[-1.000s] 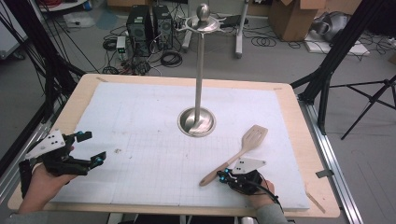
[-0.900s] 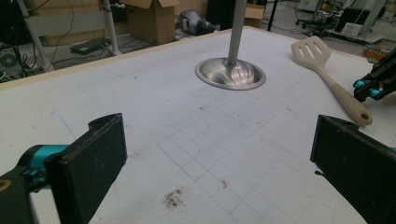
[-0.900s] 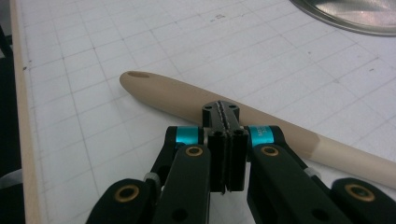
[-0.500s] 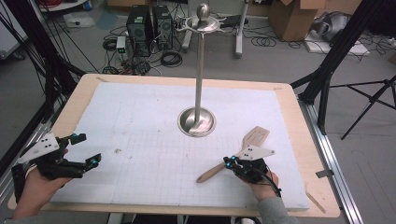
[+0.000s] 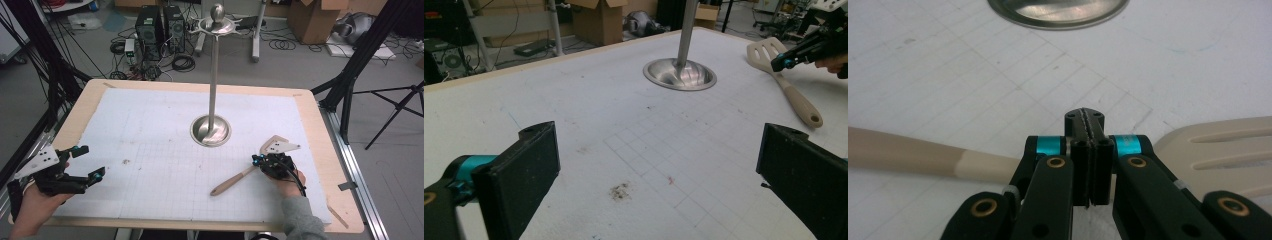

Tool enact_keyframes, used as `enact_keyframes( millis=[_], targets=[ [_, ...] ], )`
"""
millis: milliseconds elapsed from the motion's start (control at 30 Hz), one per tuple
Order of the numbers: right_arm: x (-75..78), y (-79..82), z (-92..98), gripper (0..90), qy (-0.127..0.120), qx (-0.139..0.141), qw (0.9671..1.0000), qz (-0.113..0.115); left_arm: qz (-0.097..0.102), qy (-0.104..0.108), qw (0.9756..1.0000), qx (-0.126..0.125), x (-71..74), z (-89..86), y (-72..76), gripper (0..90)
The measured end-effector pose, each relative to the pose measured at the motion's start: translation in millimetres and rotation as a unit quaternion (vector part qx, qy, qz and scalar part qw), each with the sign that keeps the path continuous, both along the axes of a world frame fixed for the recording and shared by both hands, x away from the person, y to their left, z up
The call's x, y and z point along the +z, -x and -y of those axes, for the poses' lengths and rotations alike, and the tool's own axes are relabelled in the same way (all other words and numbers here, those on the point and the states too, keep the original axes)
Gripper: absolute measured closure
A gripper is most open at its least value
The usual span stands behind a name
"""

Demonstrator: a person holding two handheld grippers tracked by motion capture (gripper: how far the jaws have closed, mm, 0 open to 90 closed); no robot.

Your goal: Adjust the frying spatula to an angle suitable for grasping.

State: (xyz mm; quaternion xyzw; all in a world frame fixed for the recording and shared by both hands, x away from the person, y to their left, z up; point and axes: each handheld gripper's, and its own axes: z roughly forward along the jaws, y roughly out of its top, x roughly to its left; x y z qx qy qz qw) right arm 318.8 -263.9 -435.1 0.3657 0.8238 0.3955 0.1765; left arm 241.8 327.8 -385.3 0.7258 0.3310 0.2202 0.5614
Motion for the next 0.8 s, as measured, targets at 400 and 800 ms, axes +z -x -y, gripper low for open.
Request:
enact_keyframes(
  millis=[400,800],
  targets=[
    [-8.6,-9.8,-6.2,90.0,0.032,-0.001,0.9994,-0.01,-0.004,-0.002,1.0,0.0,-2.1,-1.0,-0.3,4.1],
    [-5.3,-0.8,-5.2,90.0,0.049,-0.004,0.9987,-0.013,-0.009,0.001,0.9999,-0.006,-4.3,0.9,-3.2,4.1]
  ],
)
